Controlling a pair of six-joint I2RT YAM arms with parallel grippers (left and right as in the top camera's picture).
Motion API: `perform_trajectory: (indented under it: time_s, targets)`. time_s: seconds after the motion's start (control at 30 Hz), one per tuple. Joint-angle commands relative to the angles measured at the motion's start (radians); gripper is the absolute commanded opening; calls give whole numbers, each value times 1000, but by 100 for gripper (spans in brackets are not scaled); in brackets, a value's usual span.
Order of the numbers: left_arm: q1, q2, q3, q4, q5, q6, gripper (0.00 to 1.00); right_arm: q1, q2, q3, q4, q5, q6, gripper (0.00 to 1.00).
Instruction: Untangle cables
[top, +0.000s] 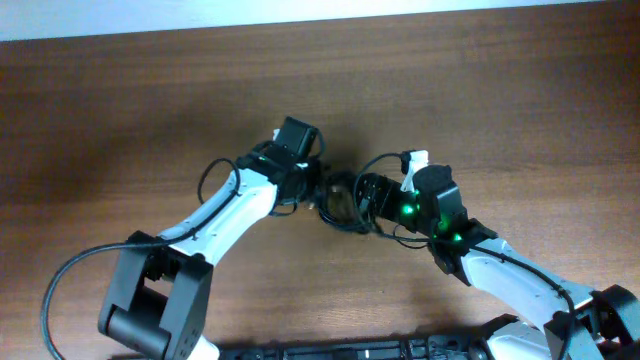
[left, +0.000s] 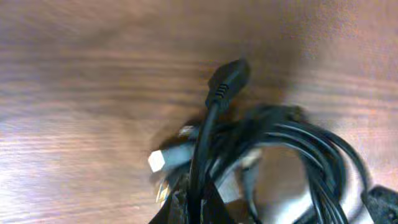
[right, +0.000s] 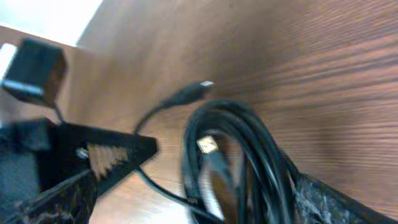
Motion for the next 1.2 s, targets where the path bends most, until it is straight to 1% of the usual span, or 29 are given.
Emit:
perform_trajectory:
  time_s: [0.0,0.03,0.1,0.17,0.2,0.23,0.27,0.3,0.37,0.4,0.43,0.5,0.57,0.6,0.63,0.67,0.7,0.73,0.8,0.83,0.87,0.9,0.93,0.97,1.0,1.03,1.07,1.13,1.17]
  targets:
    - [61,9,-9,-4,-33,-10,0,-2,-3,0,-48,60,-91,99]
    - [65,9,-9,-4,-32,-10,0,-2,-3,0,-71,67,-90,100]
    - [64,9,-9,-4,-32,-11,0,-1,3,0,-95,79,-89,93]
    - [62,9,-9,5,-32,-18,0,-1,24,0,-94,32,-89,91]
    - [59,9,-9,14,-32,-19,4,-1,42,0,-94,-6,-89,88]
    - [56,9,-10,14,-33,-19,4,-1,61,0,-90,3,-89,86]
    - [55,9,-10,14,-33,-19,4,-1,92,0,-39,3,-89,86]
    - [55,10,-10,19,-33,-18,4,-1,144,0,53,3,-89,82]
    - [55,10,-10,31,-33,-19,6,-1,225,1,164,2,-89,80]
    - [55,10,-10,32,-33,-19,7,-1,275,1,224,2,-46,78]
    - [55,10,-10,33,-33,-19,7,2,342,1,301,2,18,70]
    - [55,10,-10,45,-33,-19,8,27,406,1,365,2,82,61]
    - [55,10,-10,63,-33,-26,12,48,409,3,368,2,81,35]
    - [55,10,-10,67,-32,-29,22,49,409,3,368,3,81,26]
    - [55,10,-10,66,-32,-29,41,49,409,3,368,3,81,20]
    - [55,10,-10,66,-32,-29,63,49,409,3,368,3,81,18]
    - [55,9,-10,66,-32,-29,91,49,409,3,367,2,81,14]
    - [63,5,-8,65,-32,-29,99,49,409,3,366,-24,84,11]
    - [94,-35,-3,16,-31,-29,99,49,409,3,362,-31,126,11]
    - [94,-69,-3,-49,-16,-29,85,49,409,3,362,-32,136,11]
    - [73,-69,-7,-92,32,-29,76,49,409,3,364,-44,241,10]
    - [58,-69,-13,-103,32,-30,73,49,409,3,364,-55,311,8]
    - [32,-67,-17,-108,31,-54,68,49,409,3,365,-83,363,7]
    - [17,-67,-21,-108,15,-109,64,49,409,3,368,-111,401,6]
    - [11,-67,-29,-108,-19,-177,64,49,409,3,380,-134,422,6]
    - [11,-67,-42,-108,-50,-231,65,49,409,3,437,-182,425,5]
    - [12,-67,-51,-108,-61,-238,64,49,409,3,470,-201,438,4]
    - [11,-67,-80,-108,-66,-238,62,49,409,3,505,-218,533,4]
    - [11,-67,-90,-107,-70,-238,63,49,409,3,525,-239,541,4]
